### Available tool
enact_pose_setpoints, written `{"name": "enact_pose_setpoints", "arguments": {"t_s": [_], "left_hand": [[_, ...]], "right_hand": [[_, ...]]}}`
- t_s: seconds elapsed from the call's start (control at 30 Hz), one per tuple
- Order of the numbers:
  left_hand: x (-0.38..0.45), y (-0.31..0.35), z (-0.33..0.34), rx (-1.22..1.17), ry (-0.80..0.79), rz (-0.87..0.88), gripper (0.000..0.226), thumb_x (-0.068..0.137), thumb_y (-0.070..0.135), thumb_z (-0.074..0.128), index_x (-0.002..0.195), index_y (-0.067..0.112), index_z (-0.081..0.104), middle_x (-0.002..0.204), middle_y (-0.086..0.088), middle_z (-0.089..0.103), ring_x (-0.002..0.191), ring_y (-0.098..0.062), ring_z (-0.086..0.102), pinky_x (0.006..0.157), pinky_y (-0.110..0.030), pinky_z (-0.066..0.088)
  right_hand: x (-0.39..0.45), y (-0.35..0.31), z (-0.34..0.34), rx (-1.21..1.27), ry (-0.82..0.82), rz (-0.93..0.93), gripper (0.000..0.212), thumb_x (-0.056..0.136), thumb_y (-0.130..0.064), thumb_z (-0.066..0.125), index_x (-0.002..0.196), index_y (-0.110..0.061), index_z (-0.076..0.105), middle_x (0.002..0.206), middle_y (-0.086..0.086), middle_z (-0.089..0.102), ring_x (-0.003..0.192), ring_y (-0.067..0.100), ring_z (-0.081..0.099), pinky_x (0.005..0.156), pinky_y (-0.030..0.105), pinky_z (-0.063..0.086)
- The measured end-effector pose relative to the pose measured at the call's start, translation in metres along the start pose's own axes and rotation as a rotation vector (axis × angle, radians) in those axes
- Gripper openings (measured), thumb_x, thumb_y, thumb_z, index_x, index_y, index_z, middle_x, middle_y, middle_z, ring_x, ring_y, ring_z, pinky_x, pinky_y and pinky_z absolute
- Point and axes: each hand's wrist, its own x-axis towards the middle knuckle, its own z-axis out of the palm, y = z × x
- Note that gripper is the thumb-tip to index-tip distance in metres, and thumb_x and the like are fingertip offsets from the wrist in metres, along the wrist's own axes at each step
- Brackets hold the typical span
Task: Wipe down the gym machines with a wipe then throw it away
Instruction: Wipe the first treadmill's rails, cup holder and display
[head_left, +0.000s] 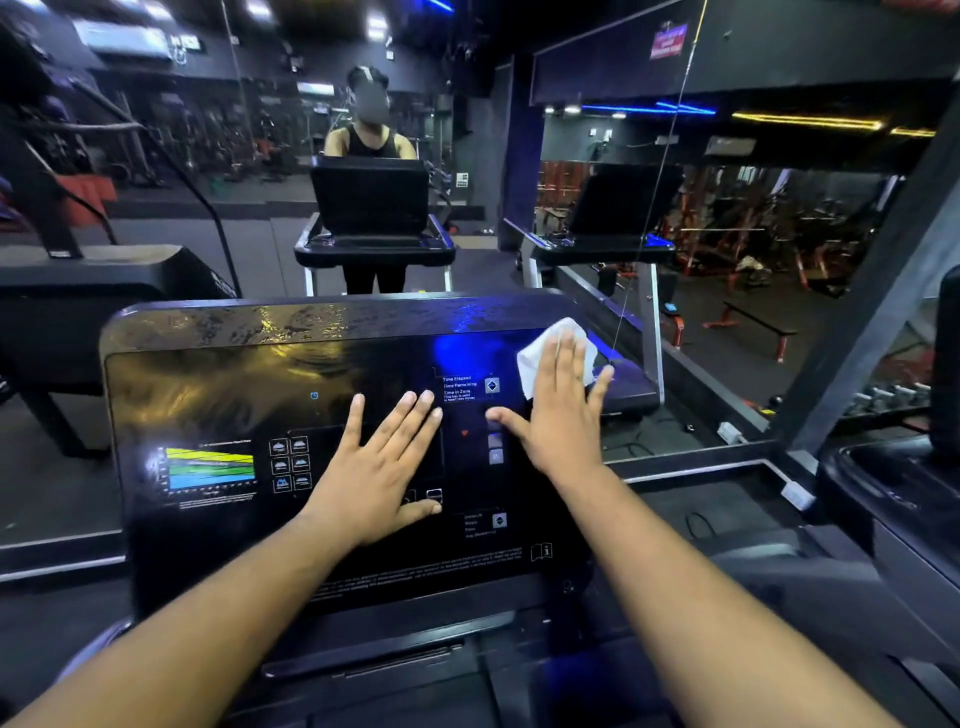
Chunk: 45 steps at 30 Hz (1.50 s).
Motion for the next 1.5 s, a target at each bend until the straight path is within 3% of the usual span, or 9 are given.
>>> {"name": "enact_pose_setpoints", "arguments": {"t_s": [0.23, 0.33, 0.43, 0.67, 0.83, 1.07, 1.2, 1.4, 1.5], "left_hand": [[-0.004, -0.01, -0.003, -0.028, 0.0, -0.057, 0.116, 0.079, 0.083, 0.044, 0.162, 0.007, 0.017, 0.172, -0.01, 0.005, 0.158, -0.025, 0.008, 0.121, -0.069, 0.006], [-0.006, -0.017, -0.005, -0.02, -0.006, -0.075, 0.115, 0.079, 0.085, 0.039, 0.162, 0.008, 0.017, 0.172, -0.01, 0.006, 0.158, -0.025, 0.008, 0.121, -0.07, 0.006], [-0.006, -0.02, -0.005, -0.022, -0.004, -0.082, 0.116, 0.079, 0.085, 0.04, 0.162, 0.008, 0.019, 0.172, -0.01, 0.007, 0.158, -0.025, 0.009, 0.121, -0.07, 0.006], [-0.007, -0.017, -0.006, -0.014, 0.0, -0.08, 0.113, 0.08, 0.083, 0.039, 0.162, 0.008, 0.017, 0.172, -0.011, 0.006, 0.158, -0.025, 0.009, 0.12, -0.071, 0.006], [-0.024, -0.013, 0.004, -0.009, -0.001, -0.049, 0.106, 0.084, 0.078, 0.036, 0.162, 0.007, 0.02, 0.171, -0.011, 0.008, 0.158, -0.026, 0.011, 0.12, -0.071, 0.008], [-0.041, -0.001, 0.016, -0.024, -0.01, -0.037, 0.102, 0.085, 0.074, 0.037, 0.162, 0.009, 0.02, 0.171, -0.011, 0.009, 0.158, -0.025, 0.011, 0.12, -0.071, 0.006], [-0.064, 0.011, 0.028, -0.044, -0.01, -0.022, 0.1, 0.085, 0.071, 0.038, 0.161, 0.009, 0.023, 0.171, -0.011, 0.013, 0.157, -0.026, 0.014, 0.121, -0.07, 0.005], [-0.093, 0.02, 0.035, -0.045, -0.063, 0.019, 0.1, 0.084, 0.07, 0.042, 0.162, 0.01, 0.021, 0.171, -0.01, 0.011, 0.158, -0.026, 0.013, 0.122, -0.069, 0.004], [-0.109, 0.01, 0.032, -0.038, -0.09, 0.011, 0.102, 0.082, 0.069, 0.048, 0.162, 0.011, 0.021, 0.171, -0.009, 0.011, 0.158, -0.025, 0.013, 0.122, -0.069, 0.006]], "right_hand": [[-0.045, -0.03, 0.033, -0.188, -0.047, -0.521, 0.127, 0.069, -0.095, 0.033, 0.162, -0.01, 0.013, 0.169, 0.007, 0.006, 0.156, 0.025, 0.01, 0.119, 0.068, 0.006], [-0.016, 0.003, 0.015, -0.177, 0.021, -0.33, 0.124, 0.072, -0.094, 0.023, 0.16, -0.008, 0.015, 0.168, 0.008, 0.008, 0.155, 0.027, 0.016, 0.118, 0.069, -0.001], [0.025, 0.019, -0.02, -0.055, 0.035, -0.042, 0.126, 0.072, -0.095, 0.015, 0.16, -0.009, -0.011, 0.165, 0.005, -0.02, 0.155, 0.024, -0.014, 0.117, 0.063, -0.016], [0.04, -0.051, -0.03, -0.139, 0.0, -0.445, 0.125, 0.07, -0.095, 0.015, 0.161, -0.013, -0.009, 0.169, 0.005, -0.013, 0.156, 0.023, -0.013, 0.119, 0.067, 0.001], [0.0, -0.004, -0.003, 0.005, 0.008, -0.008, 0.126, 0.071, -0.095, 0.013, 0.159, -0.01, -0.015, 0.167, 0.006, -0.019, 0.155, 0.023, -0.016, 0.115, 0.063, -0.016], [-0.153, 0.024, 0.087, -0.038, -0.191, -0.197, 0.123, 0.076, -0.092, 0.026, 0.161, -0.007, -0.002, 0.169, 0.01, -0.01, 0.157, 0.027, -0.001, 0.114, 0.071, 0.018], [-0.206, 0.022, 0.104, 0.037, -0.331, 0.072, 0.126, 0.076, -0.096, 0.016, 0.16, -0.005, -0.008, 0.169, 0.014, -0.007, 0.156, 0.028, -0.007, 0.12, 0.065, -0.002], [-0.212, -0.022, 0.107, -0.108, -0.296, -0.448, 0.127, 0.071, -0.096, 0.036, 0.161, -0.008, 0.015, 0.169, 0.009, -0.007, 0.154, 0.028, 0.019, 0.119, 0.065, 0.004], [-0.177, -0.012, 0.097, -0.117, -0.195, -0.394, 0.119, 0.074, -0.091, 0.034, 0.16, -0.012, 0.013, 0.169, 0.005, -0.011, 0.152, 0.026, 0.027, 0.117, 0.069, 0.008]]}}
